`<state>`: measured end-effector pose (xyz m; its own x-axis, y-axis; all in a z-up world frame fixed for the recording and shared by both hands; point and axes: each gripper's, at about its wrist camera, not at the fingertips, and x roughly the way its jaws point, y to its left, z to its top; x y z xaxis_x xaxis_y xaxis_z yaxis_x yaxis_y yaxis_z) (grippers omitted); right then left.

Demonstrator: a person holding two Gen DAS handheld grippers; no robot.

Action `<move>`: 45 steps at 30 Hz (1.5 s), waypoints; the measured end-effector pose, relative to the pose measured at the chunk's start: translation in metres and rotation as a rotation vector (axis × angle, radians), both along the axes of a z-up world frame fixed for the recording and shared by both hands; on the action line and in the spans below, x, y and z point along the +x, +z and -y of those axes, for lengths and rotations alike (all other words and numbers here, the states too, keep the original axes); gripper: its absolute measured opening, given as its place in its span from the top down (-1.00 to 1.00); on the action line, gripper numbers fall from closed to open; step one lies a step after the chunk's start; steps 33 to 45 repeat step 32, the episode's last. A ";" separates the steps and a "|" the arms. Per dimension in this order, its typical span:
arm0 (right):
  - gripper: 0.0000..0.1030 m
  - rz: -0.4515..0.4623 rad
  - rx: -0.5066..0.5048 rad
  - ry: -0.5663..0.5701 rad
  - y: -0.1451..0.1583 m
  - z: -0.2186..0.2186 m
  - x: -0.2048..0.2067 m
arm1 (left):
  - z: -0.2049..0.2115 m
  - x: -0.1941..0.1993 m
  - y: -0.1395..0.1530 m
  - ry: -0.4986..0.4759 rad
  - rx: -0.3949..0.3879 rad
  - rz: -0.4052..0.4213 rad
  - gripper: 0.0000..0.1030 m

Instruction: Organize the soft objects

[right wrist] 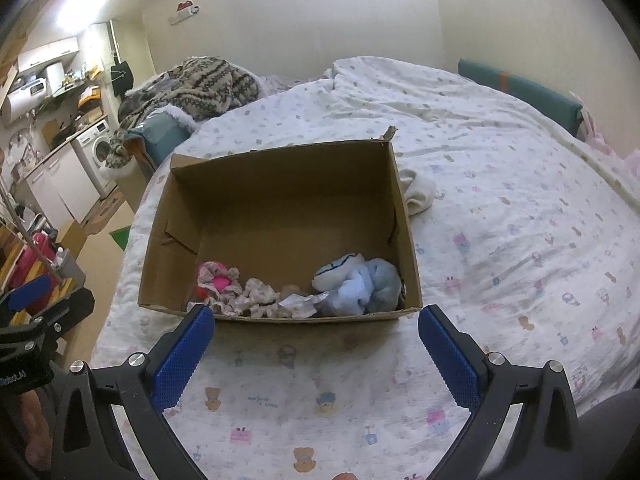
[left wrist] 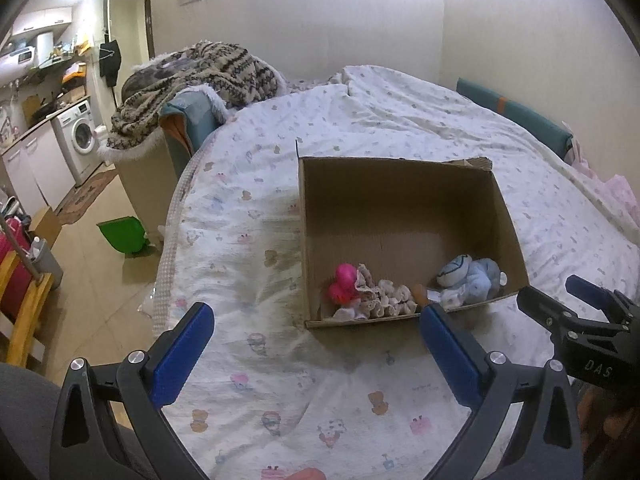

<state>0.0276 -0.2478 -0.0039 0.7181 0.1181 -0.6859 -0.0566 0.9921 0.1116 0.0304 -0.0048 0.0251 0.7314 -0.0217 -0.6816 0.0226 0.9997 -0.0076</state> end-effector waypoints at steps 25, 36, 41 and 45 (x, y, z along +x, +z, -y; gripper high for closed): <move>-1.00 0.007 0.009 -0.047 0.001 0.009 0.002 | -0.006 0.006 -0.006 0.011 -0.042 -0.036 -0.99; -1.00 0.006 0.011 -0.048 0.001 0.010 0.002 | -0.005 0.007 -0.007 0.011 -0.046 -0.040 -0.99; -1.00 0.006 0.011 -0.048 0.001 0.010 0.002 | -0.005 0.007 -0.007 0.011 -0.046 -0.040 -0.99; -1.00 0.006 0.011 -0.048 0.001 0.010 0.002 | -0.005 0.007 -0.007 0.011 -0.046 -0.040 -0.99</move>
